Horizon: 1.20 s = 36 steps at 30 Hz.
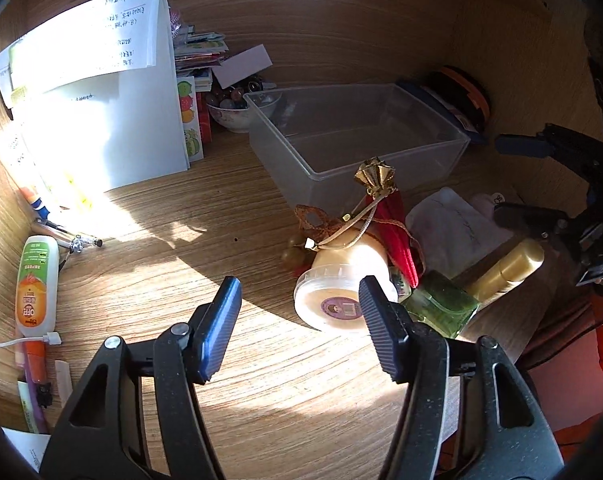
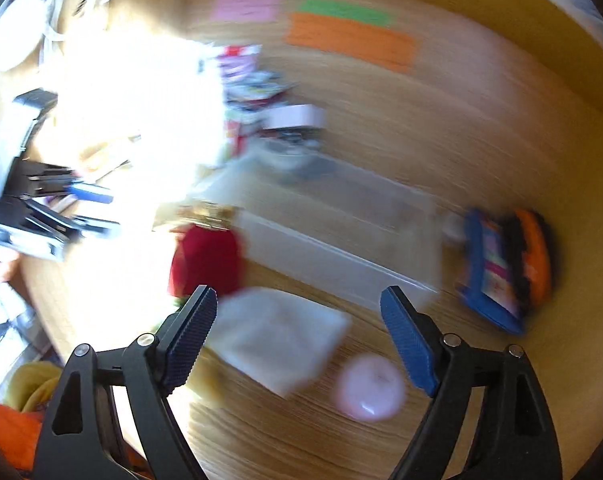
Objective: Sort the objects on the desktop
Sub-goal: 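Grasp the red pouch by its gold top with the right tool, then lift the pouch with the right tool while the left tool grasps its orange cord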
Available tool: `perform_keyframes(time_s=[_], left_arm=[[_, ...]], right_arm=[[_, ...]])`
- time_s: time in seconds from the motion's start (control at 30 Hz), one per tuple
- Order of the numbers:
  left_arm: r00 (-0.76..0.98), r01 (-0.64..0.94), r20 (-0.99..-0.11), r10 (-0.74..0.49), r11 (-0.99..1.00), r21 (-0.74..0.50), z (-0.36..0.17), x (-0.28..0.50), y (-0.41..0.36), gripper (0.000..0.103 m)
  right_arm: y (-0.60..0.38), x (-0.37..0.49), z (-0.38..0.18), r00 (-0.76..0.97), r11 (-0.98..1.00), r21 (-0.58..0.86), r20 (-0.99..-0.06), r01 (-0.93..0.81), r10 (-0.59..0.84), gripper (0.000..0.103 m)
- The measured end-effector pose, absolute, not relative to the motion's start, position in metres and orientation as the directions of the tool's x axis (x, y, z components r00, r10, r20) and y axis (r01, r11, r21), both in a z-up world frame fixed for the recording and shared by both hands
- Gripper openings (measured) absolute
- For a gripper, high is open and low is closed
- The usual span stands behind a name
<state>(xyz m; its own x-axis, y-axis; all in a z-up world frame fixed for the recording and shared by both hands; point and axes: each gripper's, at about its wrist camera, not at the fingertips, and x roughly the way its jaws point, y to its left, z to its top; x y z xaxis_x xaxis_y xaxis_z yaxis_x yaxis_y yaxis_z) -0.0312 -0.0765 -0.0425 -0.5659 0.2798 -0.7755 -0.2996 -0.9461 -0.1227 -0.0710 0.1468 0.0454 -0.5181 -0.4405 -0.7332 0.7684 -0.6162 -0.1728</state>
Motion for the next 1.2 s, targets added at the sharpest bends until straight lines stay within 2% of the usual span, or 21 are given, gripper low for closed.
perform_keyframes(time_s=[0.1, 0.27, 0.37, 0.47, 0.57, 0.77, 0.9, 1.0, 1.2], left_arm=[[-0.563, -0.311, -0.768, 0.304, -0.939, -0.144, -0.043, -0.030, -0.078, 0.060], [-0.568, -0.338, -0.758, 0.320, -0.931, -0.139, -0.044, -0.028, -0.078, 0.063], [-0.571, -0.353, -0.754, 0.325, -0.926, -0.133, -0.045, -0.029, -0.078, 0.063], [-0.568, -0.363, -0.749, 0.341, -0.921, -0.143, -0.046, -0.032, -0.076, 0.063], [-0.569, -0.360, -0.746, 0.346, -0.920, -0.153, -0.048, -0.035, -0.075, 0.063], [-0.573, -0.341, -0.743, 0.347, -0.925, -0.169, -0.051, -0.040, -0.075, 0.063], [-0.568, -0.332, -0.747, 0.346, -0.927, -0.176, -0.050, -0.043, -0.074, 0.063], [-0.564, -0.333, -0.753, 0.339, -0.928, -0.169, -0.048, -0.045, -0.068, 0.063], [-0.569, -0.358, -0.750, 0.337, -0.923, -0.143, -0.040, -0.041, -0.053, 0.063]], right_arm=[[0.115, -0.083, 0.038, -0.456, -0.563, -0.171, -0.787, 0.809, -0.416, 0.082], [0.087, -0.114, 0.021, -0.292, -0.555, -0.018, -0.864, 0.831, -0.410, 0.082], [0.075, -0.126, 0.008, -0.233, -0.565, 0.037, -0.888, 0.824, -0.397, 0.082], [0.068, -0.135, -0.001, -0.148, -0.558, 0.121, -0.899, 0.821, -0.413, 0.076], [0.061, -0.140, -0.004, -0.097, -0.539, 0.149, -0.911, 0.829, -0.402, 0.075], [0.051, -0.140, -0.004, -0.076, -0.490, 0.136, -0.919, 0.861, -0.388, 0.047], [0.061, -0.137, 0.003, -0.104, -0.478, 0.127, -0.898, 0.869, -0.428, 0.028], [0.074, -0.134, 0.015, -0.162, -0.492, 0.106, -0.867, 0.864, -0.471, 0.022], [0.104, -0.123, 0.048, -0.220, -0.491, 0.090, -0.814, 0.866, -0.537, 0.020]])
